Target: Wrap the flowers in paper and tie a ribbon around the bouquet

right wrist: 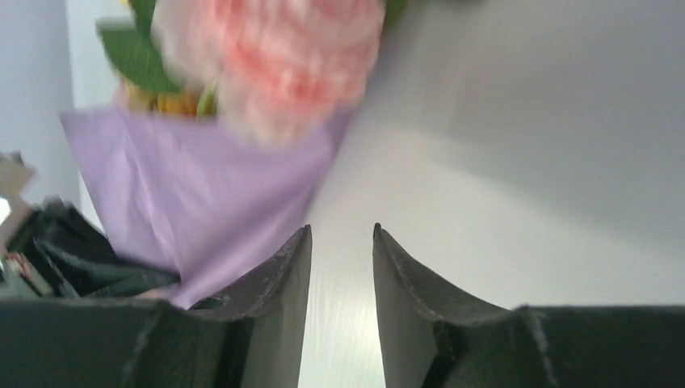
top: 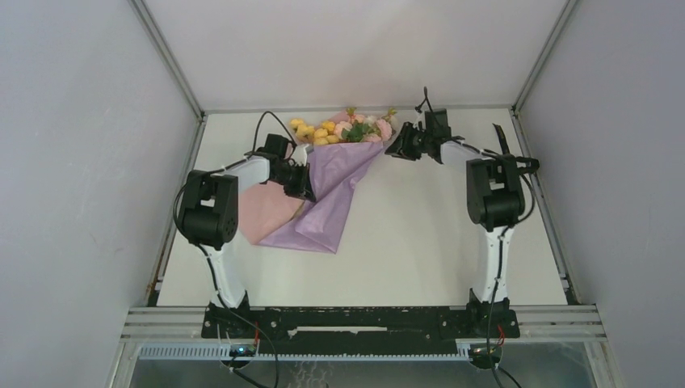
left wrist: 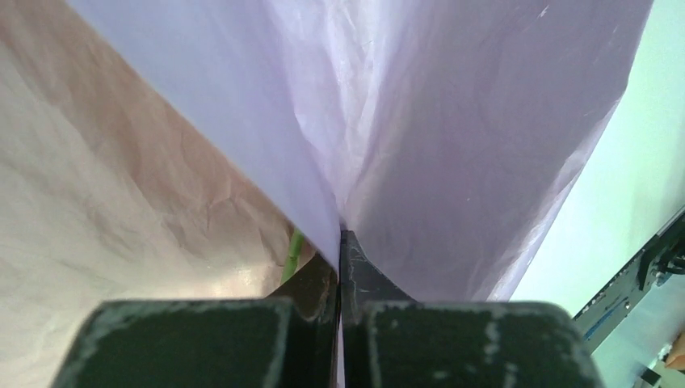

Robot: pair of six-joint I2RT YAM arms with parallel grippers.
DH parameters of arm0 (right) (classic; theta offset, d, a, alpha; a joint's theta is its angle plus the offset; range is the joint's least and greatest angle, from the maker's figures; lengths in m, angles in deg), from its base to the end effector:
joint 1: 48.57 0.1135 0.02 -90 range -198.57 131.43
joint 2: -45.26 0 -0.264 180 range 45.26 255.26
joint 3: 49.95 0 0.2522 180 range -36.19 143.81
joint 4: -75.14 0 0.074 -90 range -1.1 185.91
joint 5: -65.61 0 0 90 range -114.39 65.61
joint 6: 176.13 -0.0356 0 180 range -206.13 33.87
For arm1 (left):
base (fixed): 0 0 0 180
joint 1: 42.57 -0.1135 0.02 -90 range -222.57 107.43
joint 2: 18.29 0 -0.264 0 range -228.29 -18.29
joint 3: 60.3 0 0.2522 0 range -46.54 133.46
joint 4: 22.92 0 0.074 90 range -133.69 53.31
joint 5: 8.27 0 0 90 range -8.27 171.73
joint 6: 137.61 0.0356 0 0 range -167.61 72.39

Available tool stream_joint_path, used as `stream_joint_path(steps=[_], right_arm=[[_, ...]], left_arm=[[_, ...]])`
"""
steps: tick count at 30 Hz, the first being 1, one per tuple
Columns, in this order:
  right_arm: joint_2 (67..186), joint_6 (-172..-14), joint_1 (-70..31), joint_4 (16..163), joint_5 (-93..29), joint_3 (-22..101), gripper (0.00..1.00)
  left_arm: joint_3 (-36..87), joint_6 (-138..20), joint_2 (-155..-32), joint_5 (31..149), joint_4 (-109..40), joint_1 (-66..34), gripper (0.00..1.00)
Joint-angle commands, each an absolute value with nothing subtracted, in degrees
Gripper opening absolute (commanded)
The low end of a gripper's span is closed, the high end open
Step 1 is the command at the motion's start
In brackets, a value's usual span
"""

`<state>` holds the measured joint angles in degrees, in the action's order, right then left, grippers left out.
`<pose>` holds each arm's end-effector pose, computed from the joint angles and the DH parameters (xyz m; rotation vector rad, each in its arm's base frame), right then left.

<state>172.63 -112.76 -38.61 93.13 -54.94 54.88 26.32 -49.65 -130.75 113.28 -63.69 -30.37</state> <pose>0.4822 0.1030 0.1586 0.0474 2.3342 0.9356 0.3765 -0.1005 0.1518 0.3951 2.6670 -0.8235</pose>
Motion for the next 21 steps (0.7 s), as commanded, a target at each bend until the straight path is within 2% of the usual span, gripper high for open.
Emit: stream_joint_path(steps=[1, 4, 7, 9, 13, 16, 21], right_arm=[[153.83, -107.0, -34.14, 91.93, -50.63, 40.26, 0.43], [148.22, -106.43, -26.41, 91.9, -49.12, 32.36, 0.38], [149.59, -111.14, -18.76, 86.54, -51.09, 30.35, 0.2], [151.94, -113.4, -14.6, 83.67, -50.93, 30.27, 0.14], [157.84, -116.53, -9.76, 83.41, -48.39, 30.34, 0.07], [160.42, -117.32, -9.81, 91.74, -44.13, 30.3, 0.0], [157.56, -117.98, -13.21, 99.88, -42.06, 24.36, 0.0]], left_arm=[[26.0, -52.78, -126.13, 112.88, -60.5, -30.6, 0.0], [25.5, -54.29, -126.05, 113.01, -59.71, -30.62, 0.0], [25.27, -54.79, -125.44, 112.24, -59.15, -30.58, 0.0], [25.2, -54.95, -124.62, 111.38, -58.95, -30.6, 0.0], [24.14, -54.6, -122.55, 109.61, -58.1, -30.85, 0.0], [24.29, -54.73, -121.72, 108.76, -58.87, -31.79, 0.0], [24.02, -54.05, -121.61, 107.12, -59.14, -33.51, 0.0]])
